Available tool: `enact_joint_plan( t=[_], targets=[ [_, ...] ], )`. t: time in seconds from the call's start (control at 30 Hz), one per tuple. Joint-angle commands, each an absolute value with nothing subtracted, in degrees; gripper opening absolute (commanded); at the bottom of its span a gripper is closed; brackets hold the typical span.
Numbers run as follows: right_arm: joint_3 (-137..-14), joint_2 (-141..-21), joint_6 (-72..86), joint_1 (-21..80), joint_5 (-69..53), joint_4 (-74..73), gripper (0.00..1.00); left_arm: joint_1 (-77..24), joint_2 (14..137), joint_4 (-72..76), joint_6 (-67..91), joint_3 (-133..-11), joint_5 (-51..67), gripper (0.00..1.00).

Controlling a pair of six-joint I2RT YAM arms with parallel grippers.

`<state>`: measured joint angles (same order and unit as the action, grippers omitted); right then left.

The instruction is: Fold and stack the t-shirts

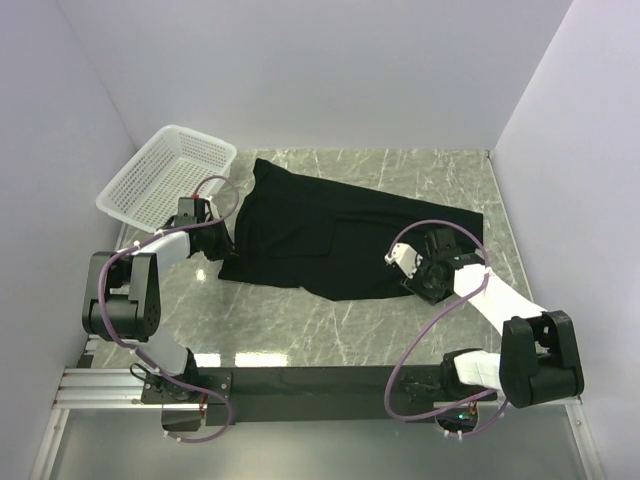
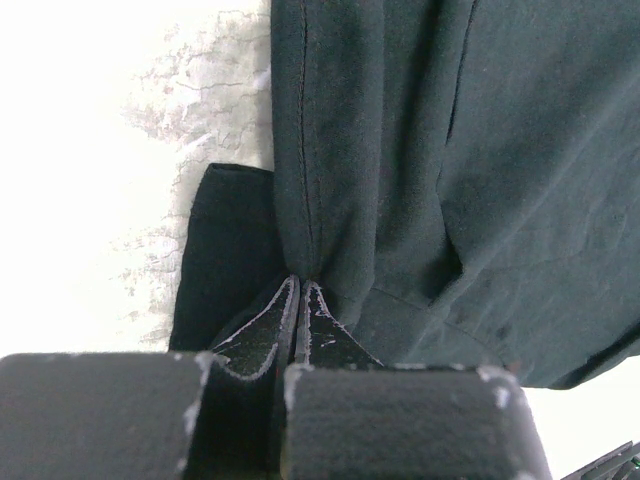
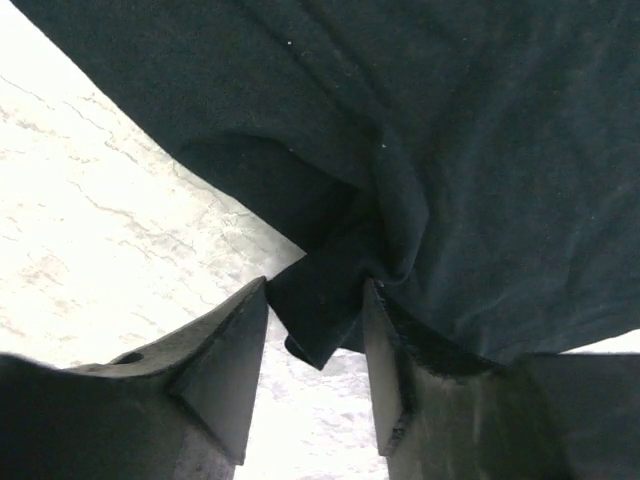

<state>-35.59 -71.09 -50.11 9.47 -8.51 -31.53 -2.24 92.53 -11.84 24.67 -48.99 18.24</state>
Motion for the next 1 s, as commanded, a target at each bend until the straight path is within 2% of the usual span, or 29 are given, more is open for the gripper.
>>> enact_joint_plan(
  t=[0.0,0.07,0.1,0.23,0.27,0.63,0.97],
  targets=[
    [-35.2,-71.2,-47.9,10.4,-5.8,-28.0,0.42,-2.3,92.1,-11.5,23.6,-50.3,19.8,0.01],
    [-35.4,-71.3,-47.5,10.3,-4.9,-26.9,0.35,-2.3,92.0,-11.4,23.6,-50.4,19.8,0.01],
    [-35.6,-71.4,-47.1,10.3,-4.1,-26.7,0.26,-2.3,92.1,-11.5,23.6,-50.4,19.8,0.01],
    [-37.3,-69.2,-46.2,9.8,-4.0,-28.0,0.02,-2.3,91.7,-11.8,23.5,-50.5,19.6,0.01],
    [-38.1,-68.2,-46.2,9.5,-4.7,-28.9,0.00,-2.3,91.6,-11.9,23.5,-50.5,19.6,0.01],
    [-45.5,-58.2,-50.8,-2.6,-24.1,-49.2,0.00,-2.3,87.2,-12.8,24.4,-49.8,19.5,0.01],
    [-48.1,-59.3,-55.1,-13.3,-33.7,-54.7,0.00,-2.0,82.8,-14.9,25.2,-51.1,20.6,0.01]
  ],
)
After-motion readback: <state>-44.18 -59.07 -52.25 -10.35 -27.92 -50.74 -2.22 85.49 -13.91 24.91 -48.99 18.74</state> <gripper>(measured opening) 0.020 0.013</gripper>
